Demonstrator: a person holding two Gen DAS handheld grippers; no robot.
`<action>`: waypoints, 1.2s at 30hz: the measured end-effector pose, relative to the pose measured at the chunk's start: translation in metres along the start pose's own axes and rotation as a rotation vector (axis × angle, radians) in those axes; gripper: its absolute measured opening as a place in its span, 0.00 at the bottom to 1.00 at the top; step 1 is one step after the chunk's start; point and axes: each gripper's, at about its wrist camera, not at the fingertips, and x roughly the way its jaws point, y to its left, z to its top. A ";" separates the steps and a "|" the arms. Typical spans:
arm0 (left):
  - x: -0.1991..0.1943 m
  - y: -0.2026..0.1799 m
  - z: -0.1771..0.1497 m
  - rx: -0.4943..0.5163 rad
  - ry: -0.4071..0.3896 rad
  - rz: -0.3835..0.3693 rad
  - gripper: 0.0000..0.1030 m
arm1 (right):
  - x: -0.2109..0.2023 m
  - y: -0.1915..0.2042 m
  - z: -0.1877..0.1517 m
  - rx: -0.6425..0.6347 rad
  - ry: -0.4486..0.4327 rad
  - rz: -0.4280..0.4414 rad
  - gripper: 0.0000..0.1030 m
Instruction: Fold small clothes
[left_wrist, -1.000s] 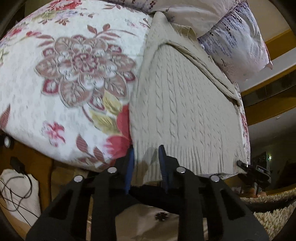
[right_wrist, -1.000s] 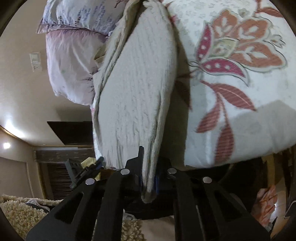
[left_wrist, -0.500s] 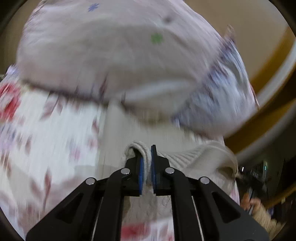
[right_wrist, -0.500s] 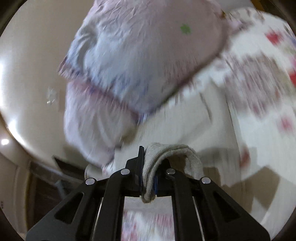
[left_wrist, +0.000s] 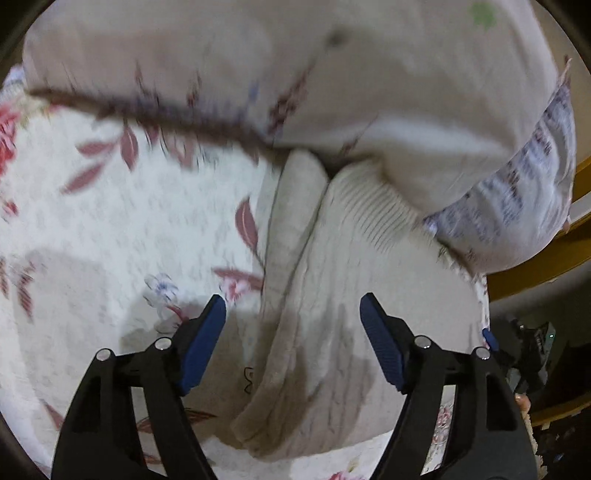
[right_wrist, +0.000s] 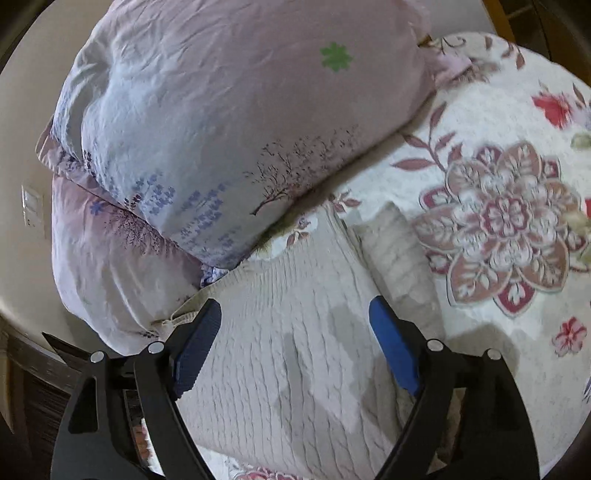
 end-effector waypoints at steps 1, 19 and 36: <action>0.001 -0.003 -0.001 0.014 -0.031 0.005 0.70 | -0.006 -0.006 -0.003 -0.001 0.004 0.005 0.82; 0.058 -0.254 -0.025 -0.045 0.014 -0.551 0.14 | -0.073 -0.061 0.028 0.047 -0.062 0.008 0.82; 0.100 -0.249 -0.065 0.090 0.062 -0.174 0.69 | -0.008 -0.089 0.053 0.133 0.260 0.049 0.83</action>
